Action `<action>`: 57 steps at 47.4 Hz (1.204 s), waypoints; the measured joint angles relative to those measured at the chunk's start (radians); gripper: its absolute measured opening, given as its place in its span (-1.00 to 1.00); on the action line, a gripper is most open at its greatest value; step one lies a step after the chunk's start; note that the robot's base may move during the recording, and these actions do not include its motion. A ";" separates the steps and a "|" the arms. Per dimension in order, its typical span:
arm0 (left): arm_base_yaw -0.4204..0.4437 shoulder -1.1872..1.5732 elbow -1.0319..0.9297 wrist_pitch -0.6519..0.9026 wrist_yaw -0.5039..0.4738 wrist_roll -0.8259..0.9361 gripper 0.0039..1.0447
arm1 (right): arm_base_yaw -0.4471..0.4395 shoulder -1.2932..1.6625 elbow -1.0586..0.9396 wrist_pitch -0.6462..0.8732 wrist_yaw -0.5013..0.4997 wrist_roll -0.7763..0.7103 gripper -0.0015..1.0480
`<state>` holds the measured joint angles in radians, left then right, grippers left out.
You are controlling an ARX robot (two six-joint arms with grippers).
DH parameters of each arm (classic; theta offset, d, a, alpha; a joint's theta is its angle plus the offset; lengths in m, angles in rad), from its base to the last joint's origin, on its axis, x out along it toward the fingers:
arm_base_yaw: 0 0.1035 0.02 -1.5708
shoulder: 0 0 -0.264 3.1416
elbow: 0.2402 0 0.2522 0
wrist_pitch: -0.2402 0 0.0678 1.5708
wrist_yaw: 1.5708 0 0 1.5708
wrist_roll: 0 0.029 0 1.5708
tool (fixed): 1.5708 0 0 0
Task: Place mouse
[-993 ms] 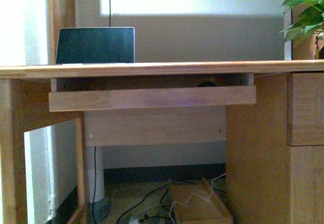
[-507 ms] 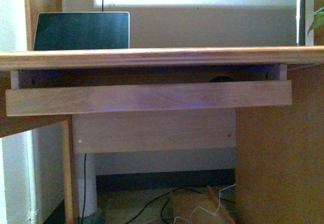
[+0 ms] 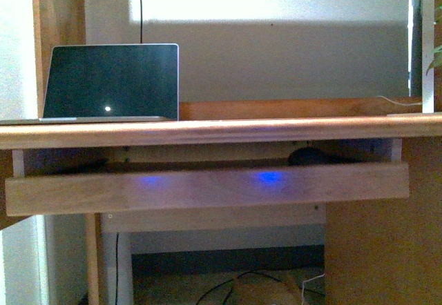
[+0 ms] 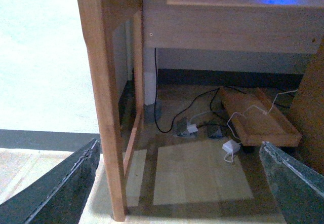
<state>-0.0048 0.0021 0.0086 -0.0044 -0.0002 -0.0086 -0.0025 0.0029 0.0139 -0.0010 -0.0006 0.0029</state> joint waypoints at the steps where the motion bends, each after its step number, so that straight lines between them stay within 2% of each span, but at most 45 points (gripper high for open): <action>1: 0.000 0.000 0.000 0.000 0.000 0.000 0.86 | 0.000 0.000 0.000 0.000 0.000 0.000 0.86; 30: 0.000 0.001 0.000 -0.001 0.001 -0.003 0.86 | 0.000 0.000 0.000 0.000 0.000 0.000 0.86; 34: -0.003 0.065 0.037 -0.107 0.004 -0.125 0.86 | 0.000 0.000 0.000 0.000 0.000 0.000 0.86; 38: -0.016 0.168 0.042 -0.105 0.009 -0.253 0.86 | 0.000 0.000 0.000 0.000 0.000 0.000 0.86; 42: -0.002 0.267 0.050 -0.034 0.070 -0.258 0.86 | 0.000 0.000 0.000 0.000 0.000 0.000 0.86; 49: 0.138 0.587 0.101 0.183 0.253 -0.117 0.86 | 0.000 0.000 0.000 0.000 0.000 0.000 0.86; 53: 0.220 0.827 0.158 0.352 0.319 0.033 0.86 | 0.000 0.000 0.000 0.000 0.000 0.000 0.86; 57: 0.261 1.098 0.246 0.533 0.332 0.261 0.86 | 0.000 0.000 0.000 0.000 0.000 0.000 0.86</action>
<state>0.2565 1.1000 0.2543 0.5289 0.3317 0.2527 -0.0025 0.0029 0.0139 -0.0010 -0.0002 0.0029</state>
